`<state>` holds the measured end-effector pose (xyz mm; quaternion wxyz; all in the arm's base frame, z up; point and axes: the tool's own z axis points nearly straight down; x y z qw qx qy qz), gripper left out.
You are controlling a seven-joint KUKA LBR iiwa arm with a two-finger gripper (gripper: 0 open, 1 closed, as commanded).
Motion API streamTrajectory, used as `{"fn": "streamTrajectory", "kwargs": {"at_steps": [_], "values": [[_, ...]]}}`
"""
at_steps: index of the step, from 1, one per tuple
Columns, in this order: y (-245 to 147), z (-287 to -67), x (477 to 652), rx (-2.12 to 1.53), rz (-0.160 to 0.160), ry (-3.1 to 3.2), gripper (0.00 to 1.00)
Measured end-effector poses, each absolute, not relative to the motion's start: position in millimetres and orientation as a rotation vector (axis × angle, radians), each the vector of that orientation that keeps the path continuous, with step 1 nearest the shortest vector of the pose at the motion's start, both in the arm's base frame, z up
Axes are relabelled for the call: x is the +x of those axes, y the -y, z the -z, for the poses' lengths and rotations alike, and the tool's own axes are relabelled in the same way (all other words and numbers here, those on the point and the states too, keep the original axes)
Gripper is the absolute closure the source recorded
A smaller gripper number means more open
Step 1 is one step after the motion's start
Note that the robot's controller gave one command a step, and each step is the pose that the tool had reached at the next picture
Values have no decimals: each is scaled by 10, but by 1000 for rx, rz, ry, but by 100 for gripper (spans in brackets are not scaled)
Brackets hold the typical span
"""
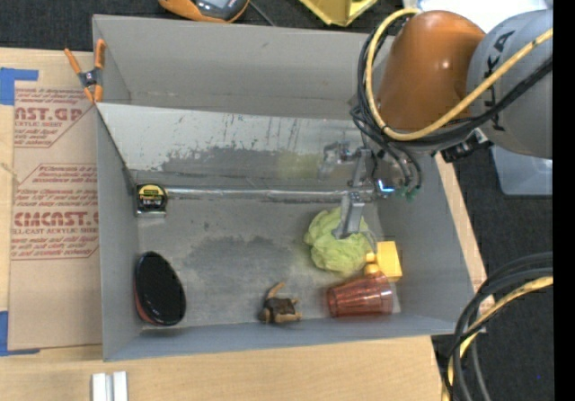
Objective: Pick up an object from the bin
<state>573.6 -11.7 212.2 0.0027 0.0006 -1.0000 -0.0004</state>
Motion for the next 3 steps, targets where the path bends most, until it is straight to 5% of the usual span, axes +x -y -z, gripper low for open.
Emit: {"fn": "streamTrajectory", "kwargs": {"at_steps": [1, 2, 3], "values": [[119, -2164, 5752, 2, 1, 3144, 0], [619, -987, 5695, -252, 4, 3135, 0], [876, -708, 5915, 180, 2, 3148, 0]]}}
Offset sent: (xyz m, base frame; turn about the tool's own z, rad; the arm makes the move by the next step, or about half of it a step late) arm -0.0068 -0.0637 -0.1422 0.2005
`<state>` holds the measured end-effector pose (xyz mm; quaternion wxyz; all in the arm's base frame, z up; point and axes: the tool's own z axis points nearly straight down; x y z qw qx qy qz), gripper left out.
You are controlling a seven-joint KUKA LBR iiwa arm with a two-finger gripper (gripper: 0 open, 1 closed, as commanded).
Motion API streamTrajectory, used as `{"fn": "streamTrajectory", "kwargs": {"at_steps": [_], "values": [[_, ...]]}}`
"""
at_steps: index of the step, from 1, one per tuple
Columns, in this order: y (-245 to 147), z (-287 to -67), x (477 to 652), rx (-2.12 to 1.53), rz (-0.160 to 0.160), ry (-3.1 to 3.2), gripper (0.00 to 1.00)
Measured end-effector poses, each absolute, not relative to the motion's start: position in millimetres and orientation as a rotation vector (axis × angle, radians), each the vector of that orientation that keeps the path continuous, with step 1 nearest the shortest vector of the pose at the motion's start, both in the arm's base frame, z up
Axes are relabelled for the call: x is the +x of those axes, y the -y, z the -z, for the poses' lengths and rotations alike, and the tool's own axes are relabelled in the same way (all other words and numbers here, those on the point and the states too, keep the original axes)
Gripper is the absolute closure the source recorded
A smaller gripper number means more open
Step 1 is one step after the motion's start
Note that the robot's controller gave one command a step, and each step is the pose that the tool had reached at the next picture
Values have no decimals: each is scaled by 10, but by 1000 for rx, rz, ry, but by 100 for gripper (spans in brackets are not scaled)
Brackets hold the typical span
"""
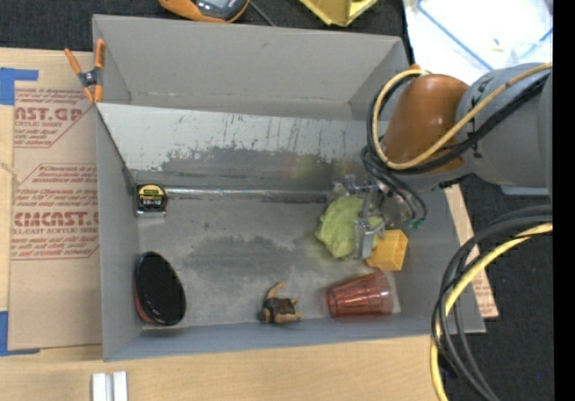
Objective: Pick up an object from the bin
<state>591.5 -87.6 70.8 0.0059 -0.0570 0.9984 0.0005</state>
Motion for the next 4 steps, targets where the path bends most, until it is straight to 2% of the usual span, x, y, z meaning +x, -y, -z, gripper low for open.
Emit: {"fn": "streamTrajectory", "kwargs": {"at_steps": [1, 2, 3, 4], "values": [[668, -775, 5711, 283, -8, -3131, 0], [860, -716, 5914, -162, -2, -3123, 0], [673, -768, 5730, 241, -8, -3131, 100], [674, -771, 5733, 241, -8, -3131, 100]]}}
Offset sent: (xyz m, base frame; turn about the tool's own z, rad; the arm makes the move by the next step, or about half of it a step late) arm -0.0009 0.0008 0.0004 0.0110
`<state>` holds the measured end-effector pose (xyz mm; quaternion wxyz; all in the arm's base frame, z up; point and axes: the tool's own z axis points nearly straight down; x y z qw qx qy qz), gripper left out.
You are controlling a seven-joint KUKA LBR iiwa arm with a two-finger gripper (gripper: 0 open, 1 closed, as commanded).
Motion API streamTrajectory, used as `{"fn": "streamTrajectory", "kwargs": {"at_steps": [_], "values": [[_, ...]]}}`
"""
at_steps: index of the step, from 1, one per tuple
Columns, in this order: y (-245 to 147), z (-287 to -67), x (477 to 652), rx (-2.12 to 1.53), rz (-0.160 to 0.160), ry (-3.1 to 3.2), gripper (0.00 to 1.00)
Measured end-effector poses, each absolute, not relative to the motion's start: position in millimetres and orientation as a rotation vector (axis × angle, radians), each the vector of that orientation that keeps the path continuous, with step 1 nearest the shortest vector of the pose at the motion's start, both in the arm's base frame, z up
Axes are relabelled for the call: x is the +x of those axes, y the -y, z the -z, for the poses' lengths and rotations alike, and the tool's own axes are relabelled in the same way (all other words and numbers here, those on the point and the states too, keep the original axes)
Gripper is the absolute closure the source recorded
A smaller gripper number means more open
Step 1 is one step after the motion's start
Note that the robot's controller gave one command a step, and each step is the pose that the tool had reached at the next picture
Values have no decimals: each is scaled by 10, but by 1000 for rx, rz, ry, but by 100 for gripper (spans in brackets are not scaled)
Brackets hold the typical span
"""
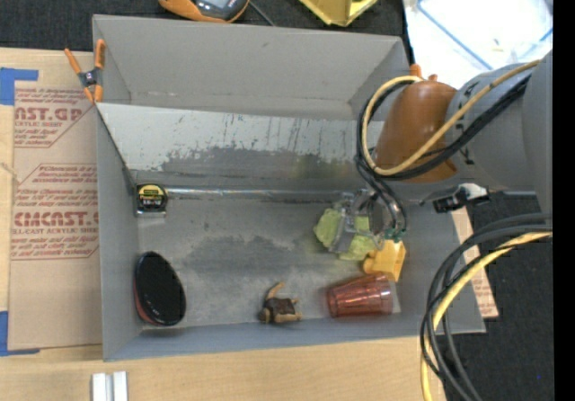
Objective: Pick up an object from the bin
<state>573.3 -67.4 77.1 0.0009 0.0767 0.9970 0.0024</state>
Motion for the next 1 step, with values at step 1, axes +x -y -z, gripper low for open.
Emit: {"fn": "streamTrajectory", "kwargs": {"at_steps": [1], "values": [[668, -915, 5722, 241, -9, -3133, 100]]}}
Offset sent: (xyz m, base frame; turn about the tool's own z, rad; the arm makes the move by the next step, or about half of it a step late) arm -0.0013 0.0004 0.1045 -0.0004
